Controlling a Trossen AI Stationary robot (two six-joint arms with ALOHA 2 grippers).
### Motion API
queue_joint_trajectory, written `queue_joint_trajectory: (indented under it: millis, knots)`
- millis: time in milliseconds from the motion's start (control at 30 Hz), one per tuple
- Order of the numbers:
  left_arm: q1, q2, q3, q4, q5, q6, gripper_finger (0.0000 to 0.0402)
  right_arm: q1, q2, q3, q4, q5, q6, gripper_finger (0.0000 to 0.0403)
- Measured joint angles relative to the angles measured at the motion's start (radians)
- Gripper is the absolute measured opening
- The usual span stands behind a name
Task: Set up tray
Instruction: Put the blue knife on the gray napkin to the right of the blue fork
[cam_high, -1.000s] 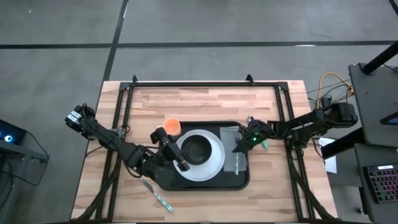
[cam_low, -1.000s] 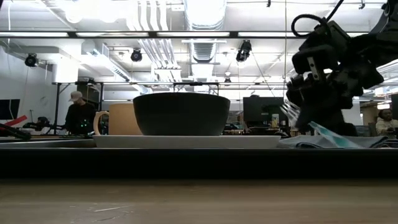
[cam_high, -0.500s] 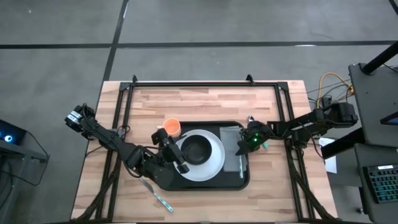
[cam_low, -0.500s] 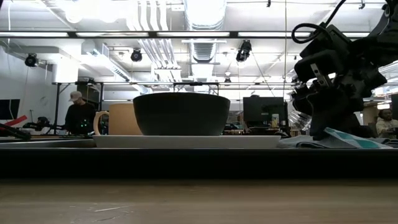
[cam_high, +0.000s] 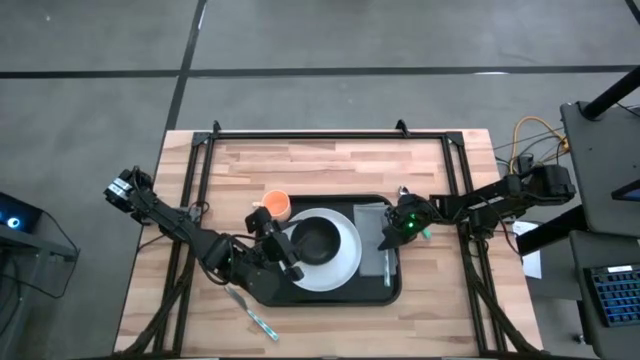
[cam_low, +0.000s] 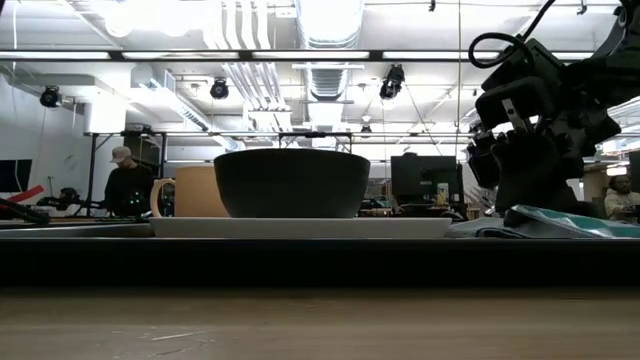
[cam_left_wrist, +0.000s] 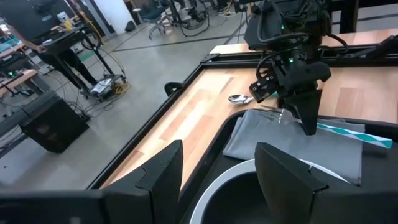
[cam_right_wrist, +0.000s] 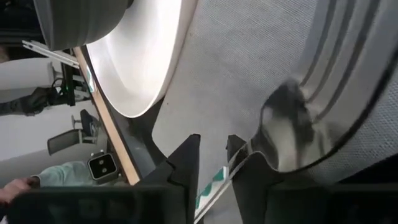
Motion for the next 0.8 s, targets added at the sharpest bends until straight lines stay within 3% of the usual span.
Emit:
queue_joint_trajectory:
  millis: [400,800]
  knots:
    - [0.000,0.000,0.000,0.000,0.009,0.000,0.0180,0.000,-0.019,0.002,0.003,-0.051,-0.003,0.0106]
    - [0.005,0.007,-0.025,0.000,0.008,-0.081,0.0180,0.000,-0.022,0.002,0.001,-0.051,-0.031,0.0094]
